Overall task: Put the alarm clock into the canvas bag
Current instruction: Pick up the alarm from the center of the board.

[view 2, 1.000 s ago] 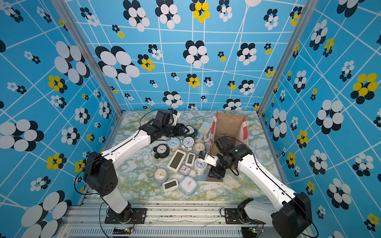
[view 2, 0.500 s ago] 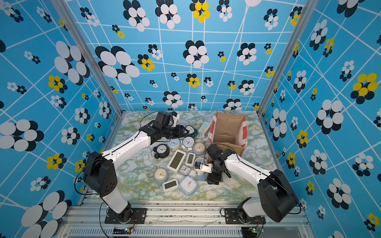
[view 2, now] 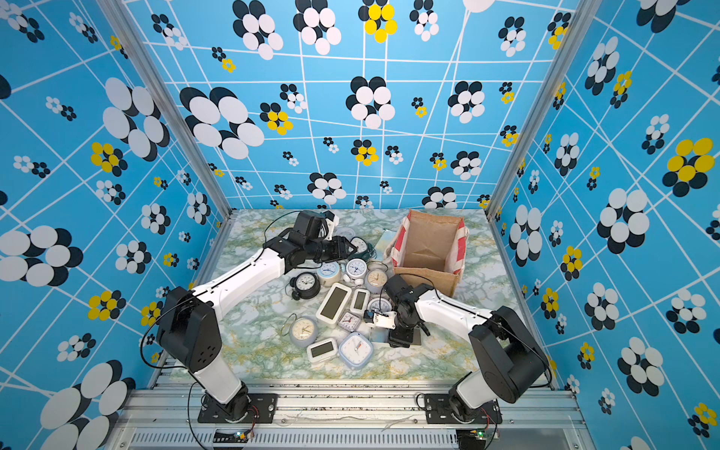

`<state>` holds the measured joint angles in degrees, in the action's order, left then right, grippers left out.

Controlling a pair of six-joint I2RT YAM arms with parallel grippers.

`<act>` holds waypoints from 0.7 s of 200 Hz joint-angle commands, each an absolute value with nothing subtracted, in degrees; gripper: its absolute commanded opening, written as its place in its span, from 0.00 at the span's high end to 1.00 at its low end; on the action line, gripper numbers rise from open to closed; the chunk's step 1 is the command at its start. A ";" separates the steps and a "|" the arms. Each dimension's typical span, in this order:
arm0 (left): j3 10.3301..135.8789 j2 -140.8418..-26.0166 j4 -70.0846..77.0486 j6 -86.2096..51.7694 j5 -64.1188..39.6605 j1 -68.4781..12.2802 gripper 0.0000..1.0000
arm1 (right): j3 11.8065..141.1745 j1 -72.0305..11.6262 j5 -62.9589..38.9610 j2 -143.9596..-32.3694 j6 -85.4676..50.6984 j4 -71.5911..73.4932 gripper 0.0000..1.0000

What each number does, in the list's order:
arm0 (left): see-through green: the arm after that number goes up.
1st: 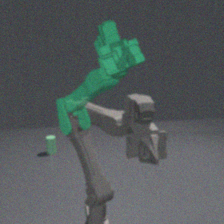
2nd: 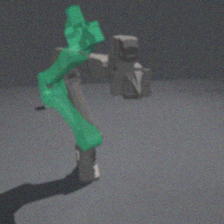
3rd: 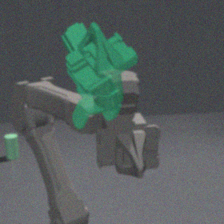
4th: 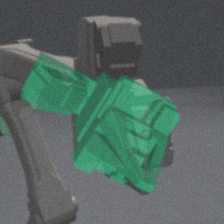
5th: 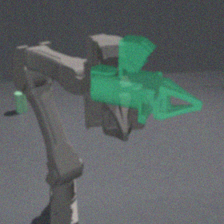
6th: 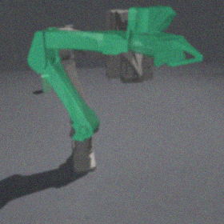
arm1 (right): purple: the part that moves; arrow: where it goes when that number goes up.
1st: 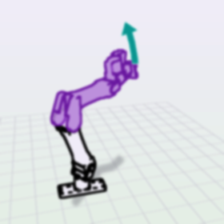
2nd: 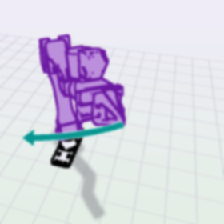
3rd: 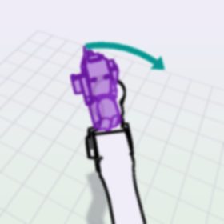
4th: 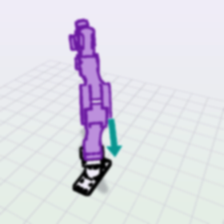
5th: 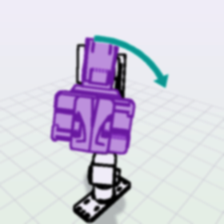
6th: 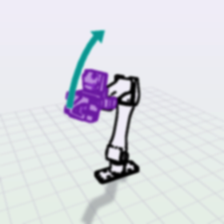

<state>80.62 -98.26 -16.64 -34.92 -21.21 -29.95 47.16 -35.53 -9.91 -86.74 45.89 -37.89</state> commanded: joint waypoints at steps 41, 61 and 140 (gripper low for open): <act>79.37 -96.33 -15.16 -35.54 -21.88 -29.18 0.50 | 44.81 -37.68 -7.27 -88.13 46.23 -36.20 0.38; 79.31 -96.34 -14.76 -35.74 -21.97 -29.17 0.50 | 44.63 -38.00 -6.74 -87.82 46.14 -36.31 0.44; 83.14 -97.97 -14.06 -35.76 -24.19 -29.78 0.51 | 47.64 -38.65 -8.52 -74.48 45.53 -44.24 0.61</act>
